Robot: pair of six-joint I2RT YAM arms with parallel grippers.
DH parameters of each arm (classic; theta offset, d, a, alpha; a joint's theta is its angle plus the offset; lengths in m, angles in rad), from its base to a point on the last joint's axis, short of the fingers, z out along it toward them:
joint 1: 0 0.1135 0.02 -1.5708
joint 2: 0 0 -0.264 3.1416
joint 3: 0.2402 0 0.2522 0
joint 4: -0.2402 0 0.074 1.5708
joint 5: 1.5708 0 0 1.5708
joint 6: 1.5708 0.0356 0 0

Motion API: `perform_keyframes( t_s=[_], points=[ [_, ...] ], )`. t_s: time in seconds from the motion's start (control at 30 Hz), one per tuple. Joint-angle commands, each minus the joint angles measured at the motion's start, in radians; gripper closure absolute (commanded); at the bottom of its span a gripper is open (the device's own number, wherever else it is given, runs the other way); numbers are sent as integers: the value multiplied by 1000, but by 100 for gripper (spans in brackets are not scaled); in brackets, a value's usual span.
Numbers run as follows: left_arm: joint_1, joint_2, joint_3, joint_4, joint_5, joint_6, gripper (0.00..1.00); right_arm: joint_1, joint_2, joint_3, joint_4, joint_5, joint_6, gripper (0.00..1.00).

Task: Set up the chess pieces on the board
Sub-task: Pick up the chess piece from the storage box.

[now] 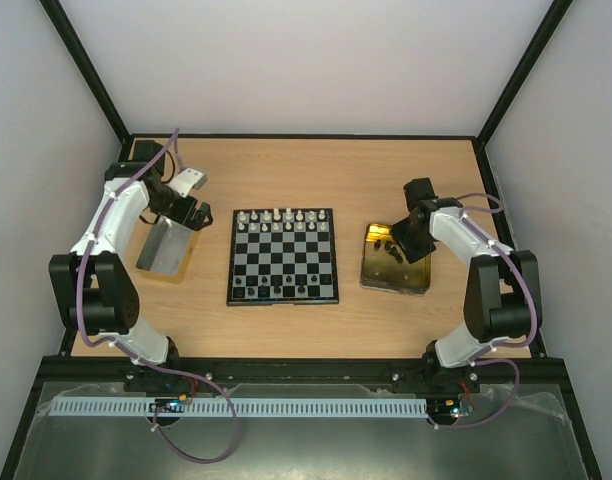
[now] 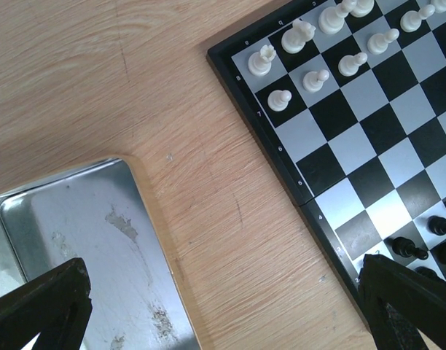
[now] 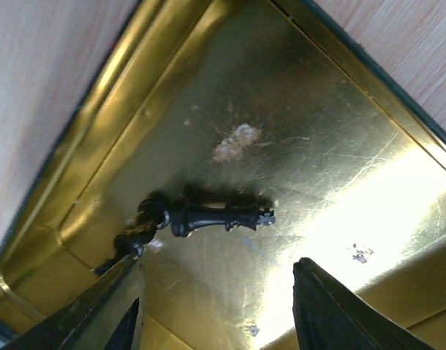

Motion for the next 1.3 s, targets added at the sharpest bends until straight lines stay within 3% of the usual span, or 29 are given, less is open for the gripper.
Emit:
perform_keyframes(
  t_s=[0.0, 1.27],
  points=[
    [7, -35, -18, -32, 2, 11, 0, -4, 38, -28, 0, 29, -28, 47],
    [10, -49, -70, -13, -13, -21, 1, -18, 142, 17, 42, 1, -109, 47]
  ],
)
